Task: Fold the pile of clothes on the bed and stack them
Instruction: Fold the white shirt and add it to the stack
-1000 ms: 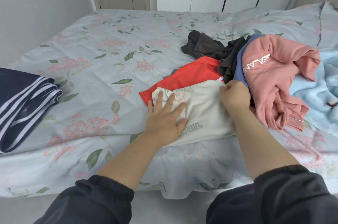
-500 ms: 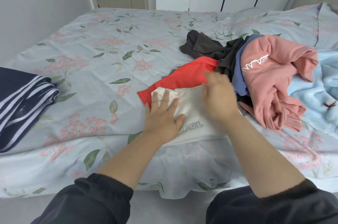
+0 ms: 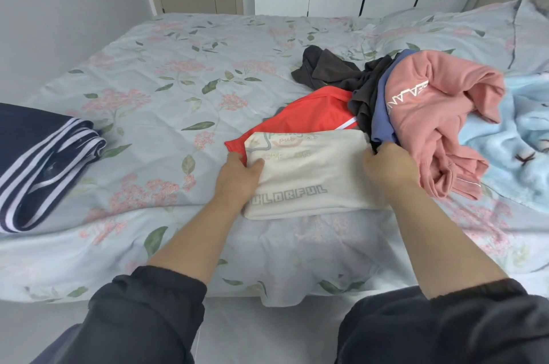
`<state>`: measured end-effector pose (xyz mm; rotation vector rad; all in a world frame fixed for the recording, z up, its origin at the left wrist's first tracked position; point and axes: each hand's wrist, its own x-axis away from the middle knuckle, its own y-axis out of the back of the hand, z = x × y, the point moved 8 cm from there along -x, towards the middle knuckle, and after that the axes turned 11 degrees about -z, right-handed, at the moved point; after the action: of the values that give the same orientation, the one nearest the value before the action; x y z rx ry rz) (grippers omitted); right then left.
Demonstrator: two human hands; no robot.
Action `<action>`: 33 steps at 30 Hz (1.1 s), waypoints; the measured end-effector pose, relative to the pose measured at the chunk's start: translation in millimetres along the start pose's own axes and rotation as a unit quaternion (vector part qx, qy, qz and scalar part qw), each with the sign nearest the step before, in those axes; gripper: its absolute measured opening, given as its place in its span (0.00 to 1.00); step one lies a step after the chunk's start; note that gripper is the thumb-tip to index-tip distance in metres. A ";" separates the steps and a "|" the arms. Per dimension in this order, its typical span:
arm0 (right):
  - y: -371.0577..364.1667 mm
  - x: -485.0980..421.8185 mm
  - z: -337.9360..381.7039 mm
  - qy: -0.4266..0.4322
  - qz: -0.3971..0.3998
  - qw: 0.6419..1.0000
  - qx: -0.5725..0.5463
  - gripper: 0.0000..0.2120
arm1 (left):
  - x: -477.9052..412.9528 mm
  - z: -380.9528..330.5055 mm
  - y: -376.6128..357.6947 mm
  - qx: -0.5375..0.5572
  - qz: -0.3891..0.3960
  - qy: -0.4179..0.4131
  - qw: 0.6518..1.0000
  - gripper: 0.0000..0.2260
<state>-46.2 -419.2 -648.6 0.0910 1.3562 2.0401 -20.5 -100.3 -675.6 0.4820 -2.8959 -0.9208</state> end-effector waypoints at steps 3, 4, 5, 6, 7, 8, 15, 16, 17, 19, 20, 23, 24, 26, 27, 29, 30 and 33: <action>-7.1 5.4 -15.0 -0.034 0.110 0.991 0.066 0.27 | 7.7 12.4 -12.3 0.094 0.117 0.141 0.979 0.19; -9.4 7.7 -18.5 -0.040 0.138 0.987 0.073 0.31 | 15.9 13.6 -19.5 0.144 0.165 0.182 0.959 0.18; -11.3 9.9 -20.9 -0.047 0.160 0.984 0.064 0.34 | 23.1 13.0 -25.2 0.181 0.207 0.204 0.939 0.17; -12.9 11.4 -22.3 -0.057 0.179 0.981 0.039 0.37 | 28.5 12.0 -29.3 0.209 0.241 0.216 0.923 0.15; -13.9 13.3 -23.8 -0.077 0.198 0.977 0.003 0.40 | 33.1 11.4 -32.1 0.231 0.266 0.227 0.908 0.13; -14.4 15.7 -25.6 -0.104 0.215 0.970 -0.035 0.42 | 36.2 10.5 -33.4 0.250 0.285 0.236 0.895 0.11; -10.7 35.8 -38.3 -0.283 0.241 0.886 -0.278 0.37 | 55.3 16.5 -31.1 0.298 0.320 0.271 0.858 0.13; -10.8 43.1 -39.0 -0.314 0.249 0.861 -0.312 0.33 | 59.7 20.4 -28.3 0.287 0.321 0.281 0.858 0.13; -10.8 50.6 -39.0 -0.335 0.262 0.840 -0.337 0.29 | 65.5 24.2 -25.0 0.270 0.325 0.290 0.859 0.11; -8.8 60.1 -37.3 -0.346 0.279 0.819 -0.364 0.23 | 77.1 29.9 -19.1 0.233 0.340 0.295 0.862 0.10; -6.2 63.0 -36.9 -0.348 0.280 0.815 -0.370 0.22 | 81.9 31.8 -16.2 0.220 0.343 0.292 0.865 0.10; 4.0 73.7 -34.2 -0.359 0.276 0.806 -0.381 0.20 | 89.5 34.4 -8.3 0.208 0.323 0.290 0.876 0.09; 6.1 79.0 -33.2 -0.370 0.280 0.793 -0.395 0.18 | 90.6 34.4 -5.6 0.209 0.315 0.289 0.880 0.09; 9.6 89.9 -27.7 -0.395 0.296 0.750 -0.439 0.12 | 90.8 31.0 0.7 0.219 0.302 0.286 0.883 0.08; 11.9 94.4 -23.3 -0.404 0.307 0.729 -0.460 0.07 | 90.3 29.1 4.8 0.229 0.293 0.287 0.883 0.08; 19.0 100.1 -9.9 -0.413 0.319 0.698 -0.491 0.01 | 88.8 25.1 16.1 0.248 0.276 0.295 0.880 0.07; 23.3 100.8 -0.9 -0.416 0.318 0.687 -0.503 0.04 | 87.9 22.5 22.9 0.259 0.270 0.300 0.878 0.07; 37.2 98.1 44.0 -0.404 0.317 0.651 -0.560 0.09 | 78.7 8.0 50.0 0.309 0.249 0.305 0.866 0.07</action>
<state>-122.1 -337.4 -626.6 0.8784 -0.6896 2.4974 -110.2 -82.0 -656.0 0.0066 -2.4356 0.2272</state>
